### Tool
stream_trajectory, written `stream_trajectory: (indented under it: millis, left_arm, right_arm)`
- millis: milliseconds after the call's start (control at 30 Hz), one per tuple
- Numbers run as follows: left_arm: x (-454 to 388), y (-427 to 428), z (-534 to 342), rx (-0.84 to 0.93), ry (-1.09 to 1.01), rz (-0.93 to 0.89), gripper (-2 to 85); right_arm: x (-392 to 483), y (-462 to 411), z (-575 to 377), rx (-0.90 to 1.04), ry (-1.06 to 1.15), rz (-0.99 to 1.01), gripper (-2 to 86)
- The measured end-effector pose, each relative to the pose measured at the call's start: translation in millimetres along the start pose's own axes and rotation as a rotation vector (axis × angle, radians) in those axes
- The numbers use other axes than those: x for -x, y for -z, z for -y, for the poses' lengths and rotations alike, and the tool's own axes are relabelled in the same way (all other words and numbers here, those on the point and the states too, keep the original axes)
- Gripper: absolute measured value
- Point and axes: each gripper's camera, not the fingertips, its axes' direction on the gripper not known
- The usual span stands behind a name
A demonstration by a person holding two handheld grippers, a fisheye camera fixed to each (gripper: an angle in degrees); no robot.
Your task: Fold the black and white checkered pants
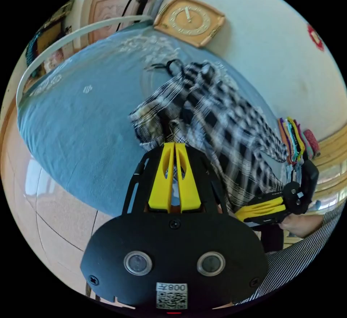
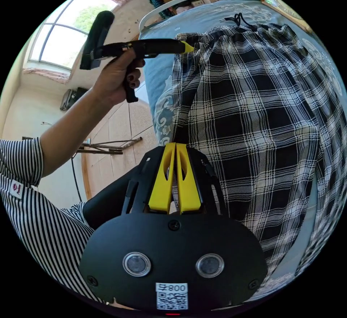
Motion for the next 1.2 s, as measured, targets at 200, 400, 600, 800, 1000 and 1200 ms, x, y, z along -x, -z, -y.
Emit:
stream_trajectory:
  millis: [200, 400, 600, 800, 1000, 1200]
  left_arm:
    - [-44, 0, 23, -0.075, -0.103, -0.103, 0.2]
    - [-113, -64, 92, -0.003, -0.228, -0.159, 0.1]
    - [-119, -97, 96, 0.094, -0.252, -0.112, 0.1]
    - [-150, -92, 110, 0.018, -0.300, -0.062, 0.1]
    - [-164, -125, 165, 0.005, -0.246, 0.079, 0.1]
    - [-146, -143, 165, 0.037, -0.188, 0.211, 0.1]
  right_arm:
    - [-50, 81, -53, -0.174, -0.132, -0.048, 0.0]
    - [-154, 166, -76, -0.330, -0.371, -0.247, 0.1]
    - [-184, 157, -107, -0.351, -0.425, -0.157, 0.1]
    - [-163, 165, -134, -0.360, -0.367, -0.151, 0.2]
    - [-164, 217, -165, -0.453, -0.384, -0.116, 0.1]
    - [-200, 267, -224, -0.495, -0.520, -0.210, 0.1]
